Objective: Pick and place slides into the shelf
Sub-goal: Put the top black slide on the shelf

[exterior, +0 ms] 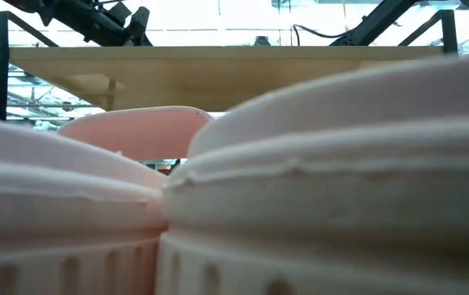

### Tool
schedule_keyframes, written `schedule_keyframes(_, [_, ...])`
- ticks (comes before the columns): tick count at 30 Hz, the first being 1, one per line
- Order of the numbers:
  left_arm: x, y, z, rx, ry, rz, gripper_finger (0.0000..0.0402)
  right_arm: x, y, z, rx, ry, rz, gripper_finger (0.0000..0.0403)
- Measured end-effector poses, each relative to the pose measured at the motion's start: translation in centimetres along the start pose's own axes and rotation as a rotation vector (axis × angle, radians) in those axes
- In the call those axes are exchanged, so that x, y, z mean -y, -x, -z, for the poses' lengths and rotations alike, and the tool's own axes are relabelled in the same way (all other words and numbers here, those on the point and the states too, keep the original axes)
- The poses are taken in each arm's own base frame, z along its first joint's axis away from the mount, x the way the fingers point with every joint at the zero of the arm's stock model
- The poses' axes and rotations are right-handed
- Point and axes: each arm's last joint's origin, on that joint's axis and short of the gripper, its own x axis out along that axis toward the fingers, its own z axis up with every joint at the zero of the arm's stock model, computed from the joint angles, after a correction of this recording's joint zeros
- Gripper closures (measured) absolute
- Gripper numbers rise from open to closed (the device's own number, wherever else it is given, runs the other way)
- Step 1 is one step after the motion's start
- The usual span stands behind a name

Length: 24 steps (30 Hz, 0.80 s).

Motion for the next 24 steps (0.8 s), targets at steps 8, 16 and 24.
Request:
schedule_keyframes(8, [-0.7,-0.4,0.0,-0.005,-0.001,-0.034,0.0190,-0.7,-0.6,0.9,-0.022,0.017,-0.002,0.0322])
schedule_keyframes(16, [-0.8,-0.4,0.0,-0.018,-0.031,-0.028,0.0190,-0.7,-0.6,0.6,0.057,0.101,0.039,0.0317])
schedule_keyframes(24, [-0.8,-0.4,0.2,-0.040,-0.044,-0.017,0.0190,-1.2,-0.7,0.3,0.088,0.102,-0.005,0.0317])
